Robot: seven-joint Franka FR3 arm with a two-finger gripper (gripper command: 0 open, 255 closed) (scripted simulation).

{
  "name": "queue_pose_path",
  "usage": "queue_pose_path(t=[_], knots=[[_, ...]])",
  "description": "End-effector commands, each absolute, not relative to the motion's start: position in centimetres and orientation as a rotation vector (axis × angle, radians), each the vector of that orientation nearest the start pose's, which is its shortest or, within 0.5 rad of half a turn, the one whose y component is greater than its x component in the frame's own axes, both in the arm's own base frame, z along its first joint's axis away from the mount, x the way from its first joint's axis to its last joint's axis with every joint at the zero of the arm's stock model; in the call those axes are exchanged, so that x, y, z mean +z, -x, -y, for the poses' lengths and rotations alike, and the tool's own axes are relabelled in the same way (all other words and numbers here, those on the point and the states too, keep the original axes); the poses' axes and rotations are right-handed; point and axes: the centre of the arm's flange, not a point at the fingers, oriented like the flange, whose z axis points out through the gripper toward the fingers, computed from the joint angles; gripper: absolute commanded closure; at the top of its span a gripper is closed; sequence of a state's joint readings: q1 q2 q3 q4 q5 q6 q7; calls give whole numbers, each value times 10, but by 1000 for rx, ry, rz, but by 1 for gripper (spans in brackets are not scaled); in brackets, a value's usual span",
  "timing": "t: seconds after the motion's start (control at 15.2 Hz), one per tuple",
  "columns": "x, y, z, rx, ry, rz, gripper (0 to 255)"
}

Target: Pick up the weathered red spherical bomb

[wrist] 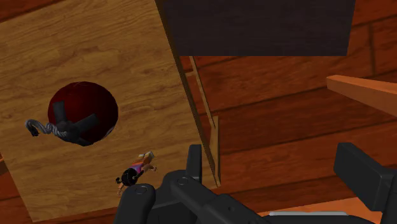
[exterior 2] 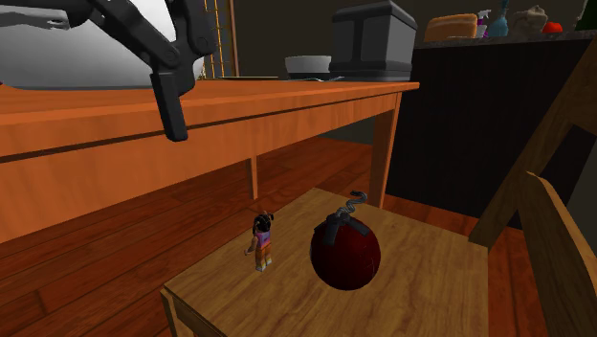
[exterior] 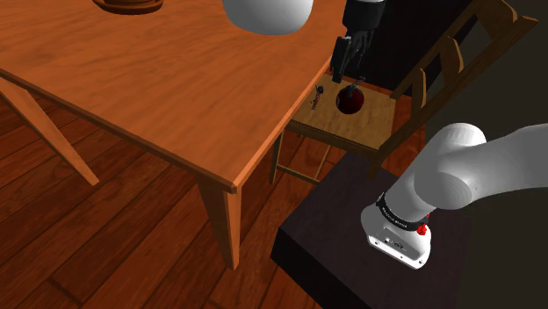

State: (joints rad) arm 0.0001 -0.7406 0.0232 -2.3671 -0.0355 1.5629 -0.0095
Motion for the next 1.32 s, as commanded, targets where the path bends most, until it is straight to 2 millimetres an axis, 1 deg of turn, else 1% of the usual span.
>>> queue_pose_path(t=[0.0, 0.59, 1.25], knots=[[571, -317, -5, 101, 3191, 43, 0], [534, -342, 116, 207, 3112, 247, 0], [482, -383, 242, 318, 3006, 463, 0]])
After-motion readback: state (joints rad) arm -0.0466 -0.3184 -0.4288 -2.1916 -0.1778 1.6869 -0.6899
